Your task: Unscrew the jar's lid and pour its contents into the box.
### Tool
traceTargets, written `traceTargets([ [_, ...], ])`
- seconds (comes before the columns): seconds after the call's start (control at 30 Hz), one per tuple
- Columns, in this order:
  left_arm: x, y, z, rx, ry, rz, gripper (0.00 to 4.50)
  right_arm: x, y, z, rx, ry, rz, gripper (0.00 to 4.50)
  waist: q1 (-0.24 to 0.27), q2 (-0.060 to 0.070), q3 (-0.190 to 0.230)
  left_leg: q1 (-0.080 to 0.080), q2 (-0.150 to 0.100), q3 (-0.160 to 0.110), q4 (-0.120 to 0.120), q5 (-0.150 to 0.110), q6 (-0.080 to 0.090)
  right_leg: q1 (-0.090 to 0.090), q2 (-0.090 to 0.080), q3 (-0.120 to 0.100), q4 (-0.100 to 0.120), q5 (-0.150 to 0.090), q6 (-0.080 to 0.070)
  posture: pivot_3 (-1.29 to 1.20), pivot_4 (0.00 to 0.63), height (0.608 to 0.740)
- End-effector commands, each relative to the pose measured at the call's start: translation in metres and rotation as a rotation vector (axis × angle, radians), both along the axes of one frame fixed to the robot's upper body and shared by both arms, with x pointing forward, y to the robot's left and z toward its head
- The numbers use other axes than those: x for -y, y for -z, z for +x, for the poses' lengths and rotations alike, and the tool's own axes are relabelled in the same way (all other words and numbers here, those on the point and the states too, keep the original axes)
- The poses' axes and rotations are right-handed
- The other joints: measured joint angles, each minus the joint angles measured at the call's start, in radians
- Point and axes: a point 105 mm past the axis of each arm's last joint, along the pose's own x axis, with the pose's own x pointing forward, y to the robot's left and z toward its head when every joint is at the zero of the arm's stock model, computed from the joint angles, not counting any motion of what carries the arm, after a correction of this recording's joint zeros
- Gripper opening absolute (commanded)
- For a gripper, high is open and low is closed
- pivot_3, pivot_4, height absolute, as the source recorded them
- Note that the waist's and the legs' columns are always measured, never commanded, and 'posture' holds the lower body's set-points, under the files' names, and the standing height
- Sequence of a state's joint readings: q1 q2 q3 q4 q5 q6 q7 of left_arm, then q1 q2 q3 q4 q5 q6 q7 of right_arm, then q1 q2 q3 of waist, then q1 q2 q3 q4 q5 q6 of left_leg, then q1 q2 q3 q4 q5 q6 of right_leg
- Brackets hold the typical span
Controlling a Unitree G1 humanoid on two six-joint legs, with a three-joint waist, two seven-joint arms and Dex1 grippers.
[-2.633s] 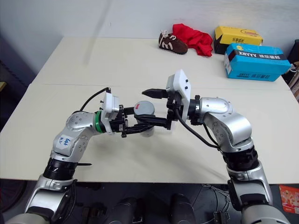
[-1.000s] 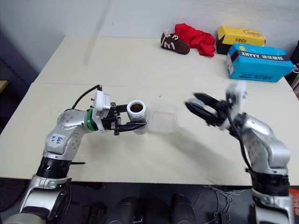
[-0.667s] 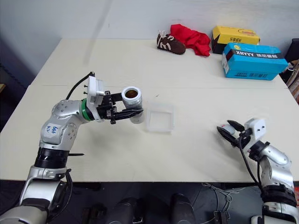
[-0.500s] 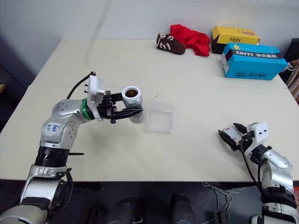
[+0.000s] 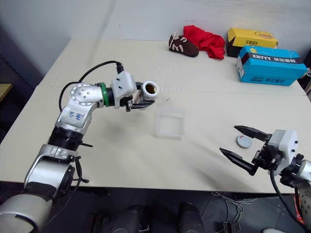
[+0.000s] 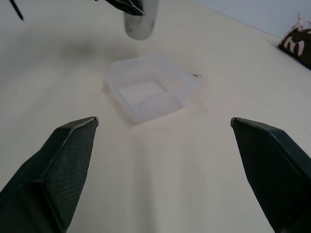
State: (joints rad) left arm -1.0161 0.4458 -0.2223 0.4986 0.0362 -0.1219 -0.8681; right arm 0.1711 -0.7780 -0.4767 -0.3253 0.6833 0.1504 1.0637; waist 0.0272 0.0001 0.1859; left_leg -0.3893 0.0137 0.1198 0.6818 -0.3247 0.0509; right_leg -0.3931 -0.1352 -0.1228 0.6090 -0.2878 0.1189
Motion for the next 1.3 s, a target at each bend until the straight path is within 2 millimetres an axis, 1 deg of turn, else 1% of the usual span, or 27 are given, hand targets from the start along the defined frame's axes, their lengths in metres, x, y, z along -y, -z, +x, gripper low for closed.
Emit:
traceTargets([
  [0.03, 0.017, -0.011, 0.001, 0.240, 0.033, 0.123, 2.35, -0.007, -0.014, -0.003, 0.047, 0.000, -0.002, 4.48, 0.000, 0.000, 0.000, 0.000, 0.000, 0.000, 0.000, 0.000, 0.000, 0.000, 0.000, 0.000, -0.001, 0.000, 0.000, 0.00, 0.150, 0.740],
  [0.1, 0.026, -0.011, 0.003, 0.378, 0.042, 0.202, 2.35, -0.007, -0.013, -0.003, 0.042, 0.013, -0.006, 4.48, 0.000, 0.000, 0.000, 0.000, 0.000, 0.000, 0.000, 0.000, 0.000, 0.000, 0.000, -0.001, -0.001, 0.000, 0.000, 0.00, 0.150, 0.740],
  [0.13, 0.031, -0.014, 0.004, 0.450, 0.045, 0.215, 2.35, -0.007, -0.013, -0.003, 0.040, 0.021, -0.005, 4.48, 0.001, 0.000, 0.000, 0.000, 0.000, 0.000, 0.000, -0.001, 0.001, 0.000, 0.000, -0.001, -0.001, 0.000, 0.000, 0.00, 0.150, 0.740],
  [0.2, 0.043, -0.025, 0.005, 0.590, 0.045, 0.218, 2.35, -0.006, -0.011, -0.003, 0.033, 0.041, -0.004, 4.48, 0.002, -0.002, 0.001, -0.001, -0.001, 0.000, 0.000, -0.001, 0.001, -0.001, -0.001, -0.002, -0.001, 0.000, 0.000, 0.00, 0.150, 0.740],
  [0.27, 0.052, -0.034, 0.002, 0.809, 0.057, 0.272, 2.35, -0.005, -0.008, -0.005, 0.026, 0.061, 0.002, 4.48, 0.005, -0.003, 0.002, -0.002, -0.001, 0.000, 0.000, -0.001, 0.002, -0.001, -0.001, -0.003, -0.002, 0.000, 0.000, 0.00, 0.150, 0.740],
  [0.33, 0.058, -0.040, -0.001, 1.003, 0.073, 0.306, 2.35, -0.005, -0.006, -0.007, 0.023, 0.071, 0.004, 4.48, 0.009, -0.003, 0.002, -0.002, -0.001, 0.000, 0.000, -0.001, 0.003, -0.001, -0.001, -0.003, -0.002, 0.000, 0.001, 0.00, 0.150, 0.740],
  [0.37, 0.059, -0.040, 0.000, 1.060, 0.073, 0.321, 2.35, -0.005, -0.005, -0.008, 0.022, 0.077, 0.006, 4.48, 0.010, -0.003, 0.002, -0.002, -0.001, 0.000, 0.000, -0.002, 0.003, -0.001, -0.001, -0.003, -0.003, 0.000, 0.001, 0.00, 0.150, 0.740],
  [0.43, 0.060, -0.045, 0.001, 1.233, 0.071, 0.356, 2.35, -0.004, -0.004, -0.009, 0.020, 0.088, 0.010, 4.48, 0.013, -0.003, 0.002, -0.003, -0.001, 0.000, 0.000, -0.003, 0.004, -0.001, -0.002, -0.003, -0.003, 0.001, 0.001, 0.00, 0.150, 0.740],
  [0.57, 0.064, -0.044, 0.000, 1.540, 0.126, 0.438, 2.35, -0.004, -0.002, -0.010, 0.019, 0.106, 0.022, 4.48, 0.015, -0.004, 0.002, -0.003, -0.001, 0.001, 0.000, -0.004, 0.006, -0.001, -0.002, -0.003, -0.003, 0.001, 0.001, 0.00, 0.150, 0.740],
  [0.7, 0.069, -0.033, 0.000, 1.757, 0.186, 0.487, 2.35, -0.004, -0.003, -0.009, 0.023, 0.119, 0.031, 4.48, 0.022, -0.005, 0.003, -0.004, -0.001, 0.001, 0.000, -0.004, 0.006, -0.002, -0.002, -0.003, -0.003, 0.001, 0.002, 0.00, 0.150, 0.740],
  [0.8, 0.073, -0.023, -0.004, 1.845, 0.239, 0.479, 2.35, -0.005, -0.003, -0.008, 0.022, 0.124, 0.039, 4.48, 0.025, -0.005, 0.003, -0.006, -0.001, 0.001, 0.000, -0.004, 0.006, -0.004, -0.003, -0.003, -0.003, 0.001, 0.002, 0.00, 0.150, 0.740],
  [0.93, 0.071, -0.017, -0.005, 1.929, 0.253, 0.496, 2.35, -0.006, -0.003, -0.006, 0.020, 0.127, 0.044, 4.48, 0.025, -0.005, 0.003, -0.008, -0.002, 0.000, 0.001, -0.004, 0.007, -0.005, -0.004, -0.006, -0.003, 0.001, 0.002, 0.00, 0.150, 0.740],
  [1.07, 0.067, -0.021, -0.004, 1.958, 0.214, 0.481, 2.35, -0.009, -0.002, -0.005, 0.015, 0.126, 0.050, 4.48, 0.025, -0.006, 0.003, -0.008, -0.002, 0.000, 0.001, -0.003, 0.007, -0.005, -0.004, -0.006, -0.002, 0.001, 0.002, 0.00, 0.150, 0.740],
  [1.2, 0.066, -0.022, -0.005, 1.885, 0.217, 0.442, 2.35, -0.012, 0.000, -0.005, 0.007, 0.122, 0.058, 4.48, 0.024, -0.006, 0.003, -0.008, -0.002, 0.000, 0.001, -0.003, 0.006, -0.005, -0.004, -0.006, -0.001, 0.001, 0.002, 0.00, 0.150, 0.740],
  [1.23, 0.064, -0.022, -0.007, 1.838, 0.221, 0.408, 2.35, -0.012, 0.000, -0.004, 0.005, 0.122, 0.059, 4.48, 0.024, -0.006, 0.003, -0.008, -0.002, 0.000, 0.002, -0.003, 0.006, -0.005, -0.005, -0.007, -0.001, 0.001, 0.002, 0.00, 0.150, 0.740],
  [1.3, 0.059, -0.024, -0.008, 1.645, 0.204, 0.327, 2.35, -0.012, 0.000, -0.004, 0.000, 0.120, 0.062, 4.48, 0.022, -0.006, 0.003, -0.008, -0.002, 0.000, 0.002, -0.002, 0.006, -0.005, -0.005, -0.006, -0.001, 0.001, 0.002, 0.00, 0.150, 0.740],
])
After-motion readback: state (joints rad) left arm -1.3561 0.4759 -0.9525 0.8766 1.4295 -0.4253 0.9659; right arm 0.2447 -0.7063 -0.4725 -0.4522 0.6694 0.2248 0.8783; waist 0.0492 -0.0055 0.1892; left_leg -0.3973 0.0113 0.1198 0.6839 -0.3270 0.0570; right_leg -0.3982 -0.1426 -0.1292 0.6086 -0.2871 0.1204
